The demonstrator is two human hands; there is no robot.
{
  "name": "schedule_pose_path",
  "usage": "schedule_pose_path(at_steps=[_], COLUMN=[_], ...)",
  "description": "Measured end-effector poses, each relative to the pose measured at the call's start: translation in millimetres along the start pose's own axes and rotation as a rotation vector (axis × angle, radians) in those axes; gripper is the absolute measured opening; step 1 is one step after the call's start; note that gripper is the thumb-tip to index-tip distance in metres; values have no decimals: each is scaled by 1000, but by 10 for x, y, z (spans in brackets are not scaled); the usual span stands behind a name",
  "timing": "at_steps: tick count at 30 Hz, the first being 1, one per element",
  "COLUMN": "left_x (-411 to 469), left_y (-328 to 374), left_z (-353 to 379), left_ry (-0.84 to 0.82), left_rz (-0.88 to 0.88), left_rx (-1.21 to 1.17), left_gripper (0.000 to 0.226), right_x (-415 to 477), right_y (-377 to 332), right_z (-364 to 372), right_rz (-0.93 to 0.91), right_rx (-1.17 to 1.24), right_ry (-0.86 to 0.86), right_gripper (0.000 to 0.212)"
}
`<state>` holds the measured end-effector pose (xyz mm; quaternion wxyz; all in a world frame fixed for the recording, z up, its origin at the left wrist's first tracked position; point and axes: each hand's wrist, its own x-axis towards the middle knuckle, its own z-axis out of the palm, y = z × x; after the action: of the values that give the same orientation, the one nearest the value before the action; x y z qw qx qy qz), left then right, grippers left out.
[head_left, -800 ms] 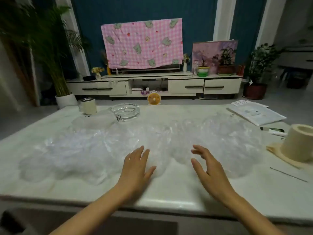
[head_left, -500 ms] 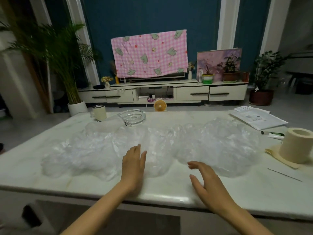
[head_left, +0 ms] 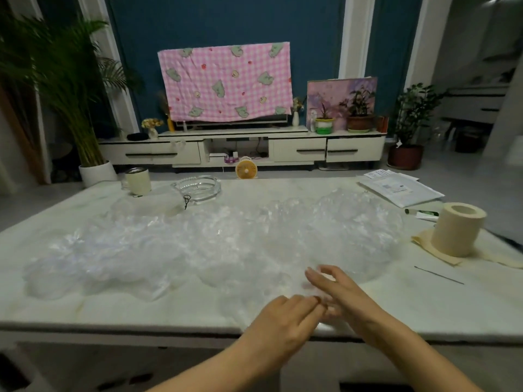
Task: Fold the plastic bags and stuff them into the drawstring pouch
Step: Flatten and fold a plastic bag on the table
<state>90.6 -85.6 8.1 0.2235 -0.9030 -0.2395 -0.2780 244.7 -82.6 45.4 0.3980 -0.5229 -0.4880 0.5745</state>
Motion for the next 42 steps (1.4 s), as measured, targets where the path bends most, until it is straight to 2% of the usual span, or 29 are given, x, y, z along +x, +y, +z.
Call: schedule_pose_path(at_steps=[3, 5, 7, 9, 11, 13, 14, 16, 17, 18, 19, 20, 22, 23, 24, 25, 26, 28, 29, 30, 35, 38, 40, 42], left_x=[-42, -71, -46, 3, -3, -54, -80, -105, -123, -131, -126, -87, -24, -11, -62, -91, -120, -149, -206, -261, -366, -373, -371, -373], left_y=[71, 80, 21, -130, -303, -418, -424, -358, -317, -283, -255, -233, -260, -289, -326, -361, -393, -426, -443, -455, -443, -422, -406, -381], left_z=[123, 108, 59, -7, 21, 29, 33, 20, 9, 17, 47, 31, 2, 16, 117, 174, 211, 207, 235, 243, 244, 265, 278, 277], left_ry=[-113, -84, -21, 4, -124, -306, -363, -528, -612, -592, -548, -500, -397, -333, -255, -245, -315, -510, -523, -587, -694, -685, -673, -663], left_rz=[17, -29, -140, -318, -449, -436, -423, -482, -519, -552, -579, -609, -606, -564, -488, -424, -397, -425, -417, -454, -545, -572, -606, -672], left_rx=[-131, -254, -343, -413, -370, -221, -178, -162, -156, -132, -79, -52, -55, -53, -47, -57, -79, -149, -153, -184, -216, -213, -216, -211], left_gripper=[27, 26, 26, 24, 38, 46, 51, 74, 79, 73, 60, 48, 23, 15, 14, 15, 23, 67, 89, 101, 108, 112, 115, 120], right_x=[133, 237, 332, 370, 427, 449, 450, 412, 374, 346, 300, 260, 245, 270, 291, 312, 331, 345, 339, 328, 367, 335, 194, -2], right_y=[122, 188, 222, 185, 171, 138, 115, 98, 109, 161, 215, 254, 344, 411, 460, 462, 466, 515, 521, 519, 515, 512, 484, 449], right_z=[4, -27, -96, -135, -176, -222, -235, -227, -190, -132, -24, 90, 244, 276, 271, 252, 232, 122, 64, 9, -99, -114, -145, -175], right_rz=[-13, -81, -173, -266, -333, -346, -341, -486, -591, -723, -808, -820, -637, -503, -480, -494, -515, -454, -403, -379, -417, -475, -636, -790], right_rx=[-116, -334, -543, -637, -771, -934, -1072, -1387, -1364, -1265, -1181, -1145, -1110, -1164, -1246, -1333, -1384, -1418, -1407, -1414, -1486, -1358, -1174, -1166], right_ry=[144, 236, 220, 153, 112, 92, 139, 422, 536, 602, 578, 475, 265, 174, 145, 133, 116, 4, -70, -117, -191, -145, -15, 53], right_gripper=[51, 42, 35, 31, 32, 39, 43, 54, 57, 55, 49, 44, 40, 47, 61, 69, 71, 79, 81, 80, 69, 76, 69, 50])
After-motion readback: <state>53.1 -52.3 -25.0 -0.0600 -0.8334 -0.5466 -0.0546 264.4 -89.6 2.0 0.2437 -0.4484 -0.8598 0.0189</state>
